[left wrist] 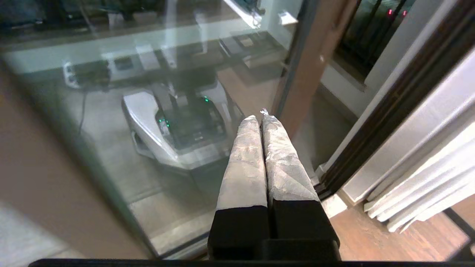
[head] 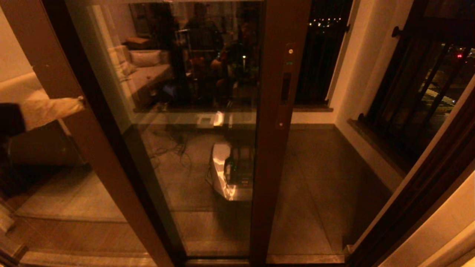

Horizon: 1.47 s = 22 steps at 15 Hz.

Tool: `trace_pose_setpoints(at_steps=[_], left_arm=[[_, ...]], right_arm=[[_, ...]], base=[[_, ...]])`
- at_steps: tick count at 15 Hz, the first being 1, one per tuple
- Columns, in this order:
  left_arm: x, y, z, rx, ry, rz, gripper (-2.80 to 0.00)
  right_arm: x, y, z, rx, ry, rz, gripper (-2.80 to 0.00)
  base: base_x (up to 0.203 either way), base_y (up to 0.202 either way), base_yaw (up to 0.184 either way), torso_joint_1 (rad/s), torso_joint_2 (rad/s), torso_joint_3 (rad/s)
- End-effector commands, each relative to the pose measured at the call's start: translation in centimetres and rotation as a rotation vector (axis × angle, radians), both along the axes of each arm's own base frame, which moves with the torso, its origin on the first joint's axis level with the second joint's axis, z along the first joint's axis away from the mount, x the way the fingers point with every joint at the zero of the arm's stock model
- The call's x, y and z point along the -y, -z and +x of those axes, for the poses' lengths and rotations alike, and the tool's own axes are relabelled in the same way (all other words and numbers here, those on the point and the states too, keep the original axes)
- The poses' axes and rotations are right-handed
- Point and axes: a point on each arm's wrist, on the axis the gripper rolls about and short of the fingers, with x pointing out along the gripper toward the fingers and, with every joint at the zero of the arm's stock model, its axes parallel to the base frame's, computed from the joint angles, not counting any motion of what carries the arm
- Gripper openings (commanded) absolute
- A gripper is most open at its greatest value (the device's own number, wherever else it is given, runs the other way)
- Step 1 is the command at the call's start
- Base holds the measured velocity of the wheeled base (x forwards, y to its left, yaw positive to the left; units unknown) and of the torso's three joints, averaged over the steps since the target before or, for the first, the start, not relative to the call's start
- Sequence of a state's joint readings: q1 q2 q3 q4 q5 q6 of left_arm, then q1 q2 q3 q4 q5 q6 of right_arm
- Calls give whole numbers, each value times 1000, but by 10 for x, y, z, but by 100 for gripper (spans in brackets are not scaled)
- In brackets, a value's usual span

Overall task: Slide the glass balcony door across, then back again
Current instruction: Open the slid door

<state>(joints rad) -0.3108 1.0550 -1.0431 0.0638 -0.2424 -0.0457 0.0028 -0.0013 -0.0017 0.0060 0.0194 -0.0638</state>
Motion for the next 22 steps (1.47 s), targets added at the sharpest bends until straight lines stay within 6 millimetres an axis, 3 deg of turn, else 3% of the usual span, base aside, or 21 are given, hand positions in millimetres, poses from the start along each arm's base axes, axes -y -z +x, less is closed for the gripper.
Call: trace_pose_setpoints(at_steps=[1,3,7,9,12,18,22], left_arm=[[40,-2,65,-89,16,35,-280],[78,-10,79,-85,77,34,-280],[151,-2,96,-90,179,56,-280],[185,-4,96,-45,231,29,-280],[217,6,100,0,287,67,-280],[286,29,142,98,313,58,-280],[313,44,166,193,284,-16,-280]], right_arm=[[0,0,0,-2,-1,-1,-280],[0,0,0,-2,-1,-1,-280],[0,0,0,-3,-1,-1,-280],[0,0,0,-2,-1,-1,-280],[0,0,0,-2,-1,-1,-280],[0,0,0,-2,-1,-1,-280],[0,0,0,-2,-1,-1,-280]], base=[[0,0,0,0,0,0],[0,0,0,0,0,0],[0,0,0,0,0,0],[0,0,0,0,0,0],[0,0,0,0,0,0],[0,0,0,0,0,0],[0,0,0,0,0,0]])
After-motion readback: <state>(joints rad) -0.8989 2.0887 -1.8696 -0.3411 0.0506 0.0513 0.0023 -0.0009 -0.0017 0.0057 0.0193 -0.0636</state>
